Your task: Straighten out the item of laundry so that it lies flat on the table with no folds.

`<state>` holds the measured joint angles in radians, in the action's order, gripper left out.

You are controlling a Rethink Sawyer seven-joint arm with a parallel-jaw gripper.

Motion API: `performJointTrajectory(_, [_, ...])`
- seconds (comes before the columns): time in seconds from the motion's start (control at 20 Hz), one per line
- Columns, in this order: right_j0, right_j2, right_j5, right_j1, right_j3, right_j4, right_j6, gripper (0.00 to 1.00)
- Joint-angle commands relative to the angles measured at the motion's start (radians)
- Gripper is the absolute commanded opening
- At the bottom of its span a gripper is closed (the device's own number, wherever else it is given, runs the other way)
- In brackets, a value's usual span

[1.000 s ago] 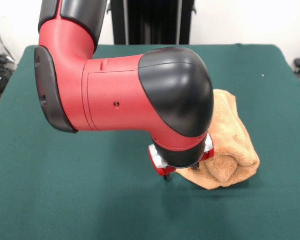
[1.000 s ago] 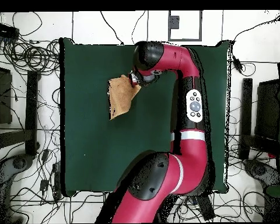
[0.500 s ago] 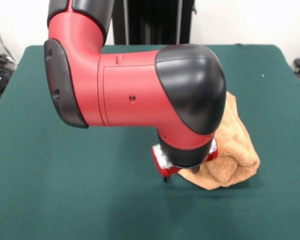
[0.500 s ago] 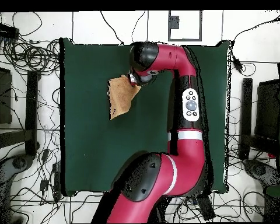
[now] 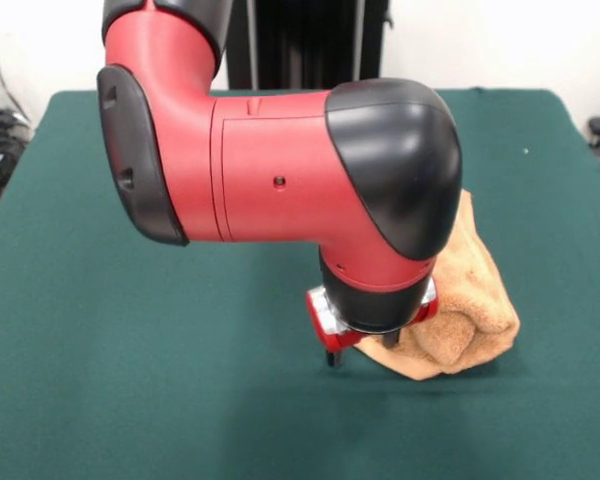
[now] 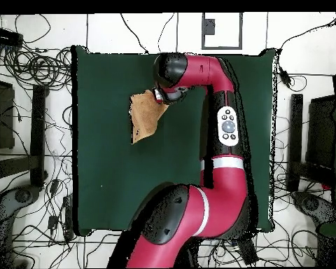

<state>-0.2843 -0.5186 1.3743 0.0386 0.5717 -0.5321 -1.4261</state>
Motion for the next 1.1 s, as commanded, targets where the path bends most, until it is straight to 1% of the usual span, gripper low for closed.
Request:
performJointTrajectory(0.05, [0.052, 0.057, -0.203, -0.076, 0.17, 0.008, -0.19, 0.0])
performJointTrajectory(0.35, [0.06, 0.071, -0.207, -0.08, 0.162, 0.021, -0.185, 0.0])
performJointTrajectory(0.65, [0.061, 0.079, -0.218, -0.084, 0.159, 0.042, -0.151, 0.0])
performJointTrajectory(0.85, [0.067, 0.1, -0.211, -0.079, 0.16, 0.048, -0.158, 0.0])
performJointTrajectory(1.0, [0.067, 0.117, -0.21, -0.062, 0.169, 0.053, -0.144, 0.0])
performJointTrajectory(1.1, [0.053, 0.125, -0.212, -0.022, 0.216, 0.067, -0.12, 0.0])
